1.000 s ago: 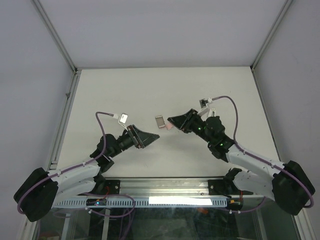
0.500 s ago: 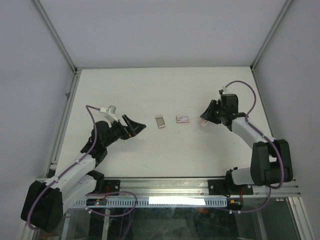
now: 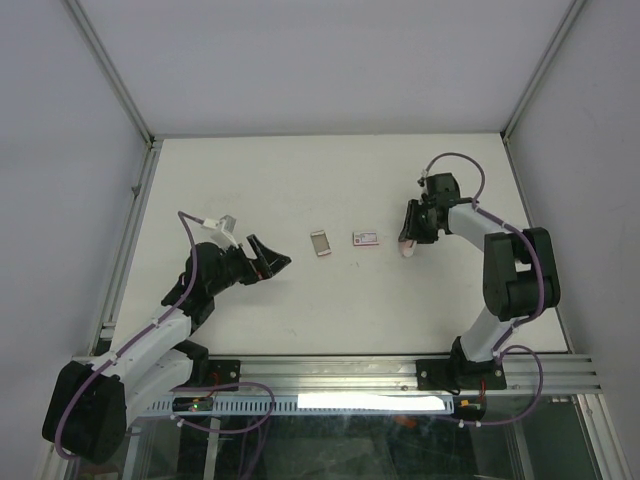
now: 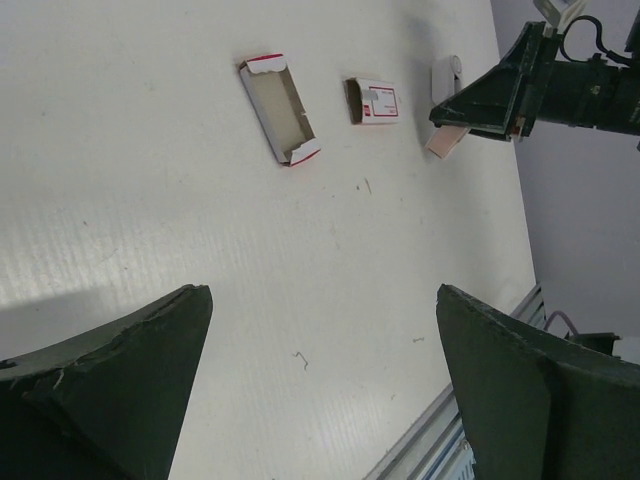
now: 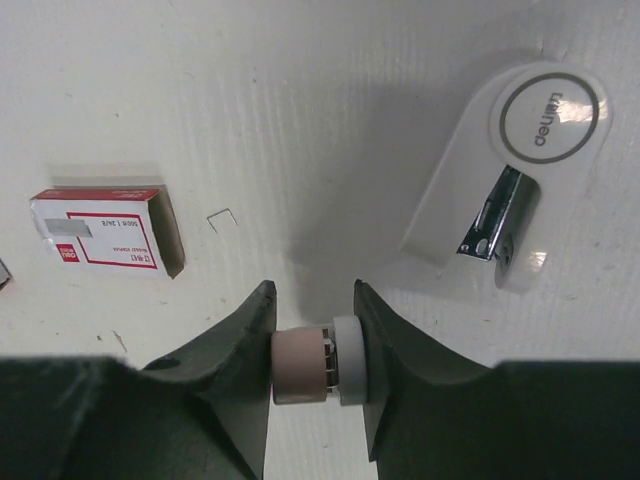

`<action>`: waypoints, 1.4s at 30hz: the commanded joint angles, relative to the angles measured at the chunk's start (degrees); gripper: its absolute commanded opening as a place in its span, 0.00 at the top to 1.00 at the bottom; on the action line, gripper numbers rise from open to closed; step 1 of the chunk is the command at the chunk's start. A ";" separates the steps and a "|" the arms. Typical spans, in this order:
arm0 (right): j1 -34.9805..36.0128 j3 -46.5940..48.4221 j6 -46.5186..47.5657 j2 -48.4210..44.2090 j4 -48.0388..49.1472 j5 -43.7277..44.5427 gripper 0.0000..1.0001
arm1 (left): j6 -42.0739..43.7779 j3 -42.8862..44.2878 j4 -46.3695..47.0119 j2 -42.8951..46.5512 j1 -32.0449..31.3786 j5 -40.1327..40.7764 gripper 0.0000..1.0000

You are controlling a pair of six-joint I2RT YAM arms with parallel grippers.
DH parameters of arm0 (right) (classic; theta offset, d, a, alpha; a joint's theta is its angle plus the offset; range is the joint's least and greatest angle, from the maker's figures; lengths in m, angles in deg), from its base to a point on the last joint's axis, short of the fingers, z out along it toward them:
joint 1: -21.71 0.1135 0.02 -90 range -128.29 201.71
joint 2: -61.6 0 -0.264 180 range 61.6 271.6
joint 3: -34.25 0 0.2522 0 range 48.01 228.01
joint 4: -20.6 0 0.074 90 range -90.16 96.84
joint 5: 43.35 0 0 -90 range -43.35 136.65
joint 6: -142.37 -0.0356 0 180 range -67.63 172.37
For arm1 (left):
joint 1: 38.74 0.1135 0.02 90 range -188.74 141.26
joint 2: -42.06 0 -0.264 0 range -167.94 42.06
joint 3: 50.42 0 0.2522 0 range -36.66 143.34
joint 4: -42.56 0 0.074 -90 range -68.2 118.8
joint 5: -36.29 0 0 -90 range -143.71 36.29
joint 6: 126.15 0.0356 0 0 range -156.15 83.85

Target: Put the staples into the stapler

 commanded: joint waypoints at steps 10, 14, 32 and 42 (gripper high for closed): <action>1.03 -0.25 1.42 -3.98 4.01 4.25 0.28 | 4.46 3.51 0.43 -0.96 2.61 5.00 0.01; 0.90 -1.73 1.59 -7.97 6.51 4.78 0.19 | 6.21 5.27 1.43 -2.65 4.53 5.40 0.01; -9.19 -41.34 -3.83 -37.92 56.29 23.08 0.01 | 12.50 -4.90 16.24 -1.88 38.55 26.63 0.01; -9.16 -48.70 3.27 -25.42 80.84 25.53 0.02 | 17.91 -5.46 29.85 -13.53 37.50 31.94 0.01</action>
